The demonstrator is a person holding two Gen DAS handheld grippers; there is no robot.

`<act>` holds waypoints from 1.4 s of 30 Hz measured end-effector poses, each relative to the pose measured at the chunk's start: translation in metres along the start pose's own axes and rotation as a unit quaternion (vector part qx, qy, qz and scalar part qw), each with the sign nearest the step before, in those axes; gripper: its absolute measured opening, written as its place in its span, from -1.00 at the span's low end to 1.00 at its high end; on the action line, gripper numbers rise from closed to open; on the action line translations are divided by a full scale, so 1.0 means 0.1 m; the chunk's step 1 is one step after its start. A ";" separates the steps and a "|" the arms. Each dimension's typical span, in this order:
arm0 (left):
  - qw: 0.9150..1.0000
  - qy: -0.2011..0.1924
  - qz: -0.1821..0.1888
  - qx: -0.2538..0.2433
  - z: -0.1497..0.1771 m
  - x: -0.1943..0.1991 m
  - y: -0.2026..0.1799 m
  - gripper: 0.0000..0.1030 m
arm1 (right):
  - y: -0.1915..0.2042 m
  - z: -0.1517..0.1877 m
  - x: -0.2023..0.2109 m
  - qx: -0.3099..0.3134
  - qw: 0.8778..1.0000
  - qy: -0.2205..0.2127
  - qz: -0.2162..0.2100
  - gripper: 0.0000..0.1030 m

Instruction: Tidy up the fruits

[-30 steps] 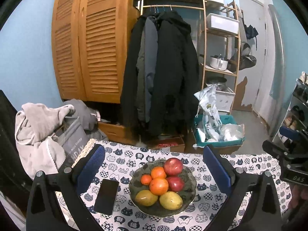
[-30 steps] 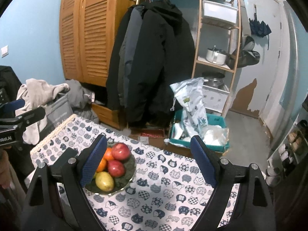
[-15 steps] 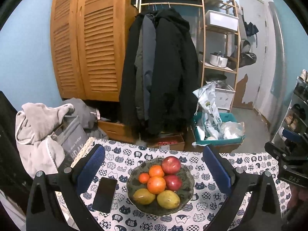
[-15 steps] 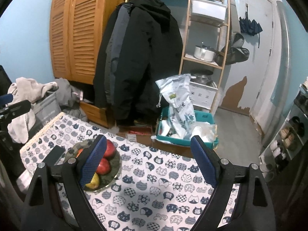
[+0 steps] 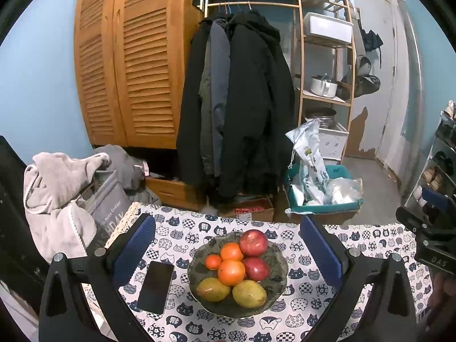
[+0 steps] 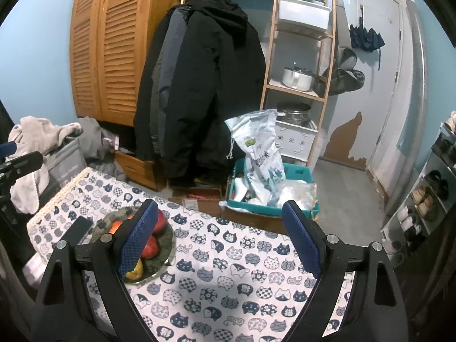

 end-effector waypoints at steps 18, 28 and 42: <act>1.000 0.005 0.003 0.003 0.07 -0.02 0.01 0.99 | -0.05 0.03 0.02 0.001 1.000 0.002 0.002 0.69; 1.000 0.005 0.003 0.002 0.07 -0.01 0.00 0.99 | -0.05 0.02 0.02 0.000 1.000 0.002 0.002 0.69; 1.000 0.006 0.006 0.003 0.05 0.01 -0.01 0.99 | -0.06 0.02 0.03 0.000 1.000 0.002 0.002 0.69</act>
Point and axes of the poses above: each gripper's, at about its wrist camera, not at the fingertips, and x roughly against the way its jaws point, y to its left, z to its underside, the point moved 10 cm from there along -x, roughly the way its jaws point, and after that the axes turned 3 degrees about z, right-handed, at the moved point
